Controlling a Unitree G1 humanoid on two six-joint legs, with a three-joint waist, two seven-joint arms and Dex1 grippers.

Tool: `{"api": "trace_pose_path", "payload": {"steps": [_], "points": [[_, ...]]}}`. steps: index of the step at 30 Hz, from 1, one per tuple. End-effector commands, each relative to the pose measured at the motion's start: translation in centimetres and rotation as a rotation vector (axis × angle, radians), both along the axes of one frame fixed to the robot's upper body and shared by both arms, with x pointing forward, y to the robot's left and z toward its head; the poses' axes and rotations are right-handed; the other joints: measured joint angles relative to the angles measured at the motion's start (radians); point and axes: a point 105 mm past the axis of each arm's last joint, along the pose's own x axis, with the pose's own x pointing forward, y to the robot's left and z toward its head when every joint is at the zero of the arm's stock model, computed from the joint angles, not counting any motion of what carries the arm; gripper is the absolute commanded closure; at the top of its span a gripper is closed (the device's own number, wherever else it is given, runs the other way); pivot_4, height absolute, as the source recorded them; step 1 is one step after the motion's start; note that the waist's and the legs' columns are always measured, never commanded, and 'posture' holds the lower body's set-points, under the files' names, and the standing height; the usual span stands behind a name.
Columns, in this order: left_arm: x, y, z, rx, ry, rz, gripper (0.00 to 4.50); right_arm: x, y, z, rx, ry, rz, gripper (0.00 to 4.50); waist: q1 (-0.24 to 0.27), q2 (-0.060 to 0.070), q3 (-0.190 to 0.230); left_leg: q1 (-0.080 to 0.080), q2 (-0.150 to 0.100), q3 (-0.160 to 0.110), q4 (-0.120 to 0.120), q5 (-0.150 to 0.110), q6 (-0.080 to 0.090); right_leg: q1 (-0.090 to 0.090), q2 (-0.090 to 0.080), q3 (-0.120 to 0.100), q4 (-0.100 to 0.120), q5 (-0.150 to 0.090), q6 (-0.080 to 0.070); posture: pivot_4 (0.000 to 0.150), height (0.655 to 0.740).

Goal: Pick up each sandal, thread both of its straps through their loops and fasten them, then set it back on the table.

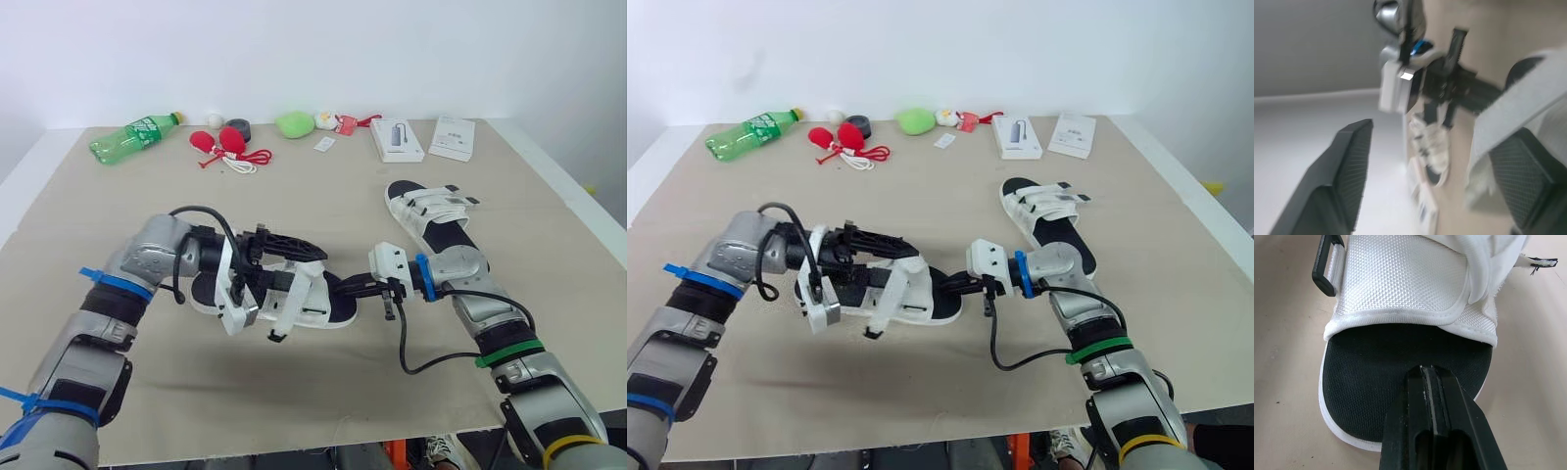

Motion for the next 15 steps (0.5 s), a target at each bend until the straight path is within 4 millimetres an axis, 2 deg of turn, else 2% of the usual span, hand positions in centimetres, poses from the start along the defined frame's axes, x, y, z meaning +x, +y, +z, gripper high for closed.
{"api": "trace_pose_path", "payload": {"steps": [1,4,11,13,15], "points": [[-0.1,1.3,0.7,0.001,-0.021,0.067,0.84,-0.2,-0.5,-1.8,-0.072,0.057,0.0,4.5,0.0,0.0,0.0,0.0,0.0,0.0,0.0,0.0,0.0,0.0,0.0,0.0,0.0,0.0,0.0,0.15,0.74],[-0.6,2.2,-0.4,0.068,-0.005,0.108,0.84,-0.2,-0.3,-1.9,-0.075,0.062,0.014,4.5,0.0,0.0,0.0,0.001,0.0,0.001,-0.001,0.0,0.0,0.0,0.0,0.0,0.0,0.0,0.0,0.15,0.74],[-1.6,3.8,-1.7,0.063,0.1,0.215,0.84,0.2,0.3,-1.9,-0.075,0.065,0.038,4.5,-0.003,0.0,0.0,0.003,0.002,0.003,-0.001,0.0,0.0,0.001,0.0,0.001,0.0,0.001,-0.002,0.15,0.74],[-1.5,4.6,-1.3,-0.022,0.232,0.302,0.84,0.2,0.3,-1.9,-0.075,0.068,0.042,4.5,-0.005,0.0,0.0,0.004,0.002,0.004,-0.001,0.0,0.0,0.001,0.0,0.001,0.001,0.001,-0.002,0.15,0.74],[-1.2,5.6,-0.8,-0.136,0.439,0.399,0.84,0.1,0.3,-2.0,-0.076,0.07,0.045,4.5,-0.009,0.0,0.0,0.004,0.003,0.004,-0.001,0.0,0.0,0.0,0.0,0.001,0.001,0.001,-0.003,0.15,0.74]]}}
